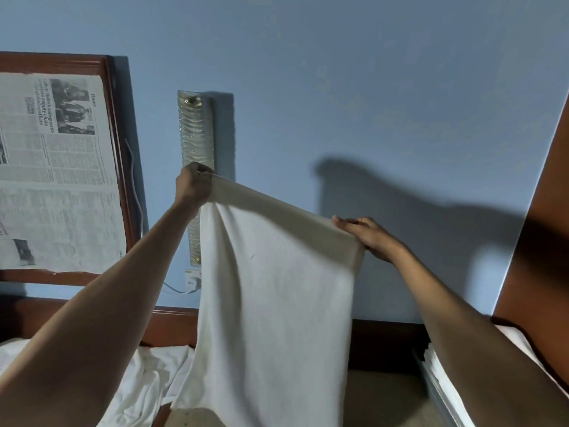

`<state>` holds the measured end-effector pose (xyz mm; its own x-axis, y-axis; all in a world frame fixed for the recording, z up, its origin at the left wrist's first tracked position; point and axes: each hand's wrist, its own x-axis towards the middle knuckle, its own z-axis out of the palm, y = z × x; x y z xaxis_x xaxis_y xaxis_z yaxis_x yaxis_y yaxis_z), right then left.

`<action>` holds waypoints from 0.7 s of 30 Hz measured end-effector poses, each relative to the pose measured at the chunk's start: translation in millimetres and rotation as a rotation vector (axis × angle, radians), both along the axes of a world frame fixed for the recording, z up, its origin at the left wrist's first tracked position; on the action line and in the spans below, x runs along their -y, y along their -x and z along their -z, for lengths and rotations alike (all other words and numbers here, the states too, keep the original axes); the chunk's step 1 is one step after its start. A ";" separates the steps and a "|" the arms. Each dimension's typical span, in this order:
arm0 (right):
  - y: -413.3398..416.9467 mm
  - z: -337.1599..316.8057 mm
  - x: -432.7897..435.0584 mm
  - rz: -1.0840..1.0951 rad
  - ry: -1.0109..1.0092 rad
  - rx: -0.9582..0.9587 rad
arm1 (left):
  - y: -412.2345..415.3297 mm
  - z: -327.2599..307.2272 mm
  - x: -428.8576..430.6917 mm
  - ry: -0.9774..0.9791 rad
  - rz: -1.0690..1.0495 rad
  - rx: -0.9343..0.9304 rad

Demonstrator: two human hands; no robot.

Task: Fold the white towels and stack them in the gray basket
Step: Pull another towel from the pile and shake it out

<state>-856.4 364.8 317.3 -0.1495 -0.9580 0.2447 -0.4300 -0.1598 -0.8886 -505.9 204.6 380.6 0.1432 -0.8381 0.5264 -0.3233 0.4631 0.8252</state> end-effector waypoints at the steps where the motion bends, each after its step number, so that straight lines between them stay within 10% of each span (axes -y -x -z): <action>1: 0.9 0.0 -0.4 0.004 -0.007 -0.011 | -0.8 -0.4 -0.5 0.001 -0.017 -0.002; 11: 6.1 25.3 13.5 -0.032 -0.184 -0.203 | -9.2 -2.2 -13.7 0.124 -0.102 0.025; 21: -20.2 -2.8 3.0 -0.155 -0.049 0.203 | -32.0 7.3 -4.6 0.038 -0.177 -0.015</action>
